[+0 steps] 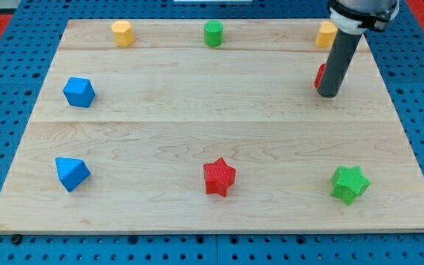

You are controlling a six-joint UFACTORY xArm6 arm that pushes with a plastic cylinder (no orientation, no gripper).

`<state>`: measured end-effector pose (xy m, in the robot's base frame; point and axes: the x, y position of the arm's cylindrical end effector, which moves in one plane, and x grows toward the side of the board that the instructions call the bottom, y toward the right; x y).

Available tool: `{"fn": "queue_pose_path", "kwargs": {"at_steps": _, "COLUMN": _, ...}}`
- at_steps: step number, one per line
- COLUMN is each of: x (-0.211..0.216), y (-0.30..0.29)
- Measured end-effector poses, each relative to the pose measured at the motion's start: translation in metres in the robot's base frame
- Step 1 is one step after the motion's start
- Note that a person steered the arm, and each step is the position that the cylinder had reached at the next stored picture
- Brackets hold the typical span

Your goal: Move the red circle closer to the yellow heart

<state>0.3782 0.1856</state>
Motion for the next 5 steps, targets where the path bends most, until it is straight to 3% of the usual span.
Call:
{"fn": "queue_pose_path", "kwargs": {"at_steps": 3, "x": -0.052, "y": 0.014}}
{"fn": "queue_pose_path", "kwargs": {"at_steps": 5, "x": -0.062, "y": 0.01}}
